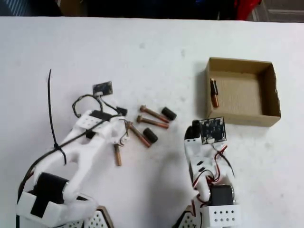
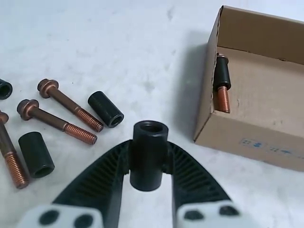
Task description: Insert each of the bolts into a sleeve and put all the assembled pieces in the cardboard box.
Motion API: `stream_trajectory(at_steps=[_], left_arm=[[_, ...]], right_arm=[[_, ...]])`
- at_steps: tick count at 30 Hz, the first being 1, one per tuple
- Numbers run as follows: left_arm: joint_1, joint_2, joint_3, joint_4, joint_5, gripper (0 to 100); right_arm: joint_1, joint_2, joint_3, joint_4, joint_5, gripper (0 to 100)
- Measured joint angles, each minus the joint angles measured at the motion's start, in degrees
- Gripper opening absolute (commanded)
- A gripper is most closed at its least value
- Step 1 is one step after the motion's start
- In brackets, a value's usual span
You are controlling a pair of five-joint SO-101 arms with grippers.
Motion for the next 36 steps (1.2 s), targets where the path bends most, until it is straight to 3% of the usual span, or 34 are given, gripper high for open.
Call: stream_trajectory(at_steps=[22,27,36], left_arm=[[-0.1,0.0,0.5,0.0,0.0,11],[-0.1,0.0,1.1,0.0,-0.1,2],[0.0,0.0,1.1,0.0,-0.1,5]], right_arm=[[0.0,0.0,0.0,0.0,0.0,1.6],[0.0,0.0,0.0,0.0,0.0,1.6],[0.0,0.0,0.0,0.0,0.0,1.7]])
